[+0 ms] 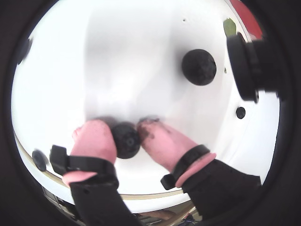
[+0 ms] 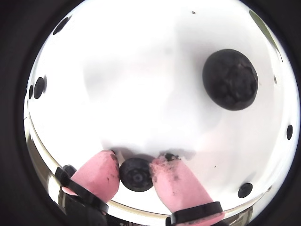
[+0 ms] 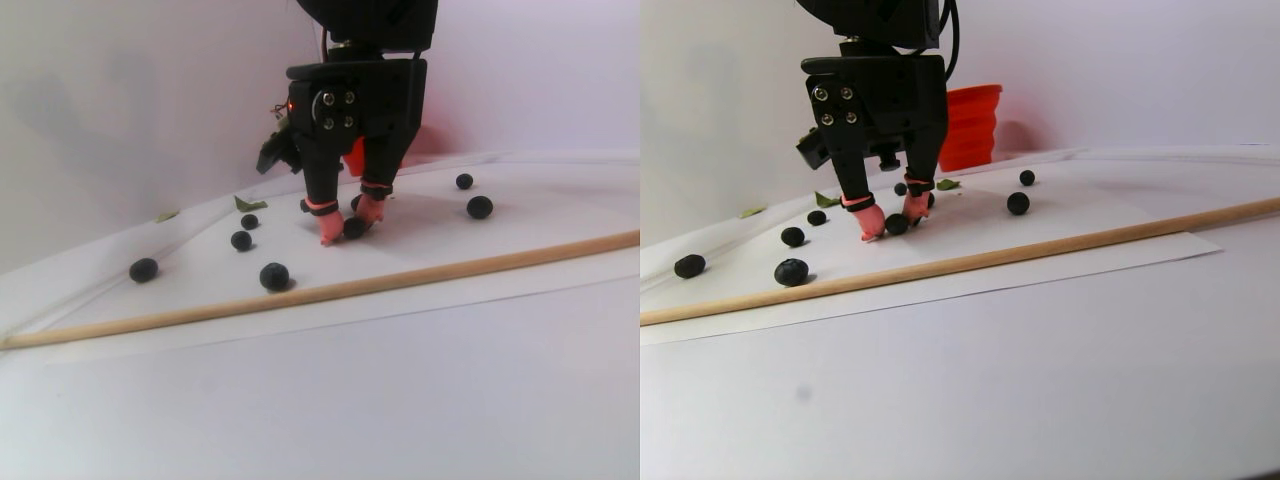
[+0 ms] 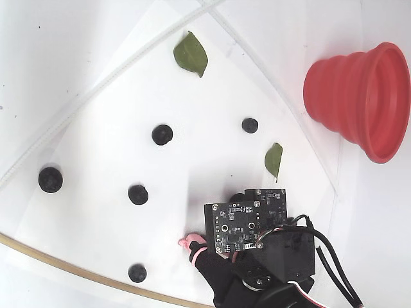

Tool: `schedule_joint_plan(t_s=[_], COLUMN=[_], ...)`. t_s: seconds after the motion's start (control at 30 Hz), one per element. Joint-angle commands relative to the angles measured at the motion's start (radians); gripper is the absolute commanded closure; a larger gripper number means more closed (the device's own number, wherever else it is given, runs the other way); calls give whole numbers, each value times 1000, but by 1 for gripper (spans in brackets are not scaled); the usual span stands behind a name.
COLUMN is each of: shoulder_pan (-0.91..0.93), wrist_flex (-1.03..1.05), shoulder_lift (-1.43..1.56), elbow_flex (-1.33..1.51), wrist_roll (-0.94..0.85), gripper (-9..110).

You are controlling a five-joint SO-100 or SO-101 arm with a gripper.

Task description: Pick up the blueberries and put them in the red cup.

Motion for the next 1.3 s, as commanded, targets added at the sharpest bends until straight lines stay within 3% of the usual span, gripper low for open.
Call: schedule_joint_plan(t_s=[0.0,1.27], shoulder_pan=[-14,-26], wrist_flex=[18,129], shoulder_lift=[91,321], elbow_flex=[-35,-253], wrist_roll=[9,103], gripper=[90,90])
